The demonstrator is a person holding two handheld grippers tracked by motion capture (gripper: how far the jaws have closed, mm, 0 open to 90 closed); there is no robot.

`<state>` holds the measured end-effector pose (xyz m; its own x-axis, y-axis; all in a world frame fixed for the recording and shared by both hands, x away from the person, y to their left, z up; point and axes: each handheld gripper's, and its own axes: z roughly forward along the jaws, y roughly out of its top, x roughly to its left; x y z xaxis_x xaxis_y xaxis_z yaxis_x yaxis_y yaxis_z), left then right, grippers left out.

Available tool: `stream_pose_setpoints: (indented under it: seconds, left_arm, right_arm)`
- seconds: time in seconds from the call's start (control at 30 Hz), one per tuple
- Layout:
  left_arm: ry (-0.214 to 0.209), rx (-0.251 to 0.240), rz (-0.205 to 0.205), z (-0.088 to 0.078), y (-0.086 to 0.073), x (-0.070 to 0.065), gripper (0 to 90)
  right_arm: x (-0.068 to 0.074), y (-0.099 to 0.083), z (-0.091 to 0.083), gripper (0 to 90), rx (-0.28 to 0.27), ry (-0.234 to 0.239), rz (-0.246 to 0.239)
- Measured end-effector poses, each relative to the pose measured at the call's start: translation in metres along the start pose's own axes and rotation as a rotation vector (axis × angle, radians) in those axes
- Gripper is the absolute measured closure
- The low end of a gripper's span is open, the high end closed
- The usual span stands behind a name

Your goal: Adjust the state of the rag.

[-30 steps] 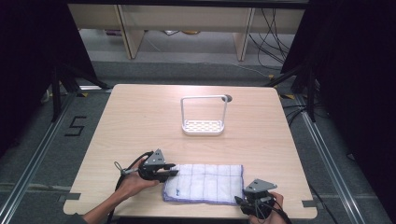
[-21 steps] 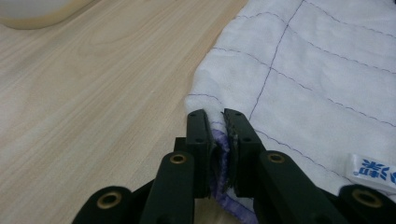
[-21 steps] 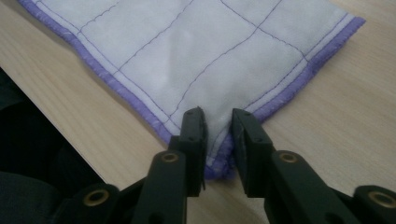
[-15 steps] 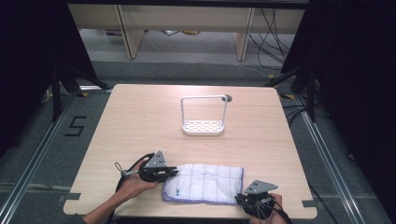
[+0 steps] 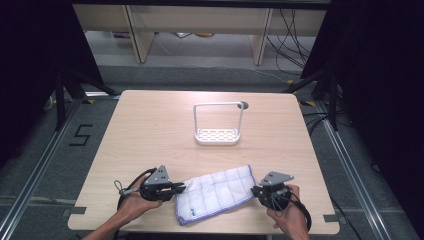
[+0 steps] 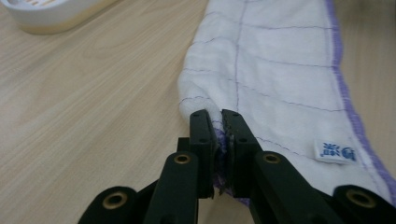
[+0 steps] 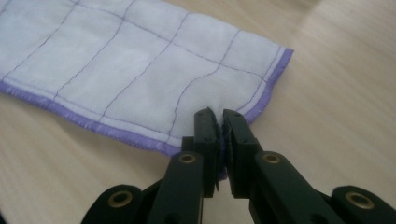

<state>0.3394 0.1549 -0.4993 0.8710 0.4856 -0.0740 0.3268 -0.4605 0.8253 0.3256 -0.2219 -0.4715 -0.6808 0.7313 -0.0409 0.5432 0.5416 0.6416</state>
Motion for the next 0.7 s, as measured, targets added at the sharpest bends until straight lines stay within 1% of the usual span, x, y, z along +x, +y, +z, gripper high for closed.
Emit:
stream_pose_setpoints:
  seconds: [0.03, 0.07, 0.1, 0.13, 0.17, 0.2, 0.23, 0.27, 0.3, 0.33, 0.37, 0.4, 0.47, 0.5, 0.53, 0.57, 0.6, 0.63, 0.67, 0.7]
  left_arm:
    - [-0.004, 0.001, -0.009, -0.005, 0.0, -0.003, 83.0]
    - [-0.006, -0.015, -0.022, -0.008, -0.001, -0.007, 83.0]
    - [-0.01, -0.026, -0.039, -0.012, -0.003, -0.01, 83.0]
    - [-0.016, -0.036, -0.053, -0.015, -0.003, -0.014, 83.0]
    - [-0.017, -0.022, -0.053, -0.019, -0.004, -0.017, 83.0]
    - [-0.016, -0.037, -0.05, -0.021, -0.005, -0.021, 83.0]
    - [-0.02, -0.032, -0.053, -0.023, -0.005, -0.024, 82.9]
    - [-0.014, -0.048, -0.057, -0.024, -0.006, -0.03, 82.9]
    - [-0.021, -0.05, -0.044, -0.025, -0.007, -0.034, 82.9]
    - [-0.023, -0.036, -0.038, -0.025, -0.007, -0.037, 82.9]
    - [-0.016, -0.037, -0.03, -0.024, -0.008, -0.043, 82.8]
    - [-0.036, -0.036, -0.029, -0.022, -0.008, -0.047, 82.7]
    - [-0.044, -0.02, -0.026, -0.018, -0.008, -0.055, 82.6]
    - [-0.047, -0.017, -0.015, -0.015, -0.009, -0.058, 82.5]
    - [-0.053, -0.008, -0.02, -0.011, -0.009, -0.06, 82.5]
    - [-0.051, -0.004, -0.015, -0.008, -0.009, -0.061, 82.4]
    - [-0.06, 0.014, -0.024, -0.005, -0.008, -0.062, 82.3]
    - [-0.055, -0.002, -0.021, -0.002, -0.008, -0.062, 82.1]
    - [-0.05, 0.009, -0.015, 0.0, -0.009, -0.062, 82.0]
    - [-0.053, -0.001, -0.022, 0.003, -0.009, -0.064, 81.7]
  right_arm:
    - [-0.001, 0.005, 0.002, 85.1, 0.004, 0.002, 0.007]
    - [-0.004, 0.012, 0.007, 85.1, -0.006, -0.003, -0.004]
    - [-0.006, 0.019, 0.009, 85.1, 0.011, 0.007, 0.004]
    - [-0.009, 0.026, 0.013, 85.2, 0.007, 0.01, -0.002]
    - [-0.012, 0.034, 0.017, 85.2, 0.023, 0.013, -0.021]
    - [-0.013, 0.041, 0.022, 85.2, 0.028, 0.009, -0.033]
    - [-0.014, 0.048, 0.027, 85.2, 0.027, 0.0, -0.047]
    - [-0.015, 0.054, 0.033, 85.2, 0.026, -0.001, -0.052]
    - [-0.017, 0.062, 0.04, 85.2, 0.034, -0.001, -0.072]
    - [-0.018, 0.068, 0.045, 85.2, 0.048, 0.007, -0.08]
    - [-0.018, 0.072, 0.051, 85.2, 0.036, 0.004, -0.076]
    - [-0.019, 0.078, 0.056, 85.2, 0.053, 0.014, -0.093]
    - [-0.018, 0.086, 0.068, 85.2, 0.046, 0.01, -0.099]
    - [-0.018, 0.09, 0.072, 85.2, 0.058, 0.011, -0.118]
    - [-0.018, 0.093, 0.078, 85.2, 0.051, 0.009, -0.121]
    - [-0.019, 0.095, 0.082, 85.1, 0.07, 0.017, -0.144]
    - [-0.02, 0.097, 0.086, 85.1, 0.075, 0.021, -0.144]
    - [-0.022, 0.098, 0.089, 85.0, 0.066, 0.007, -0.153]
    - [-0.023, 0.098, 0.091, 84.8, 0.082, 0.015, -0.151]
    - [-0.024, 0.098, 0.092, 84.5, 0.089, 0.015, -0.147]
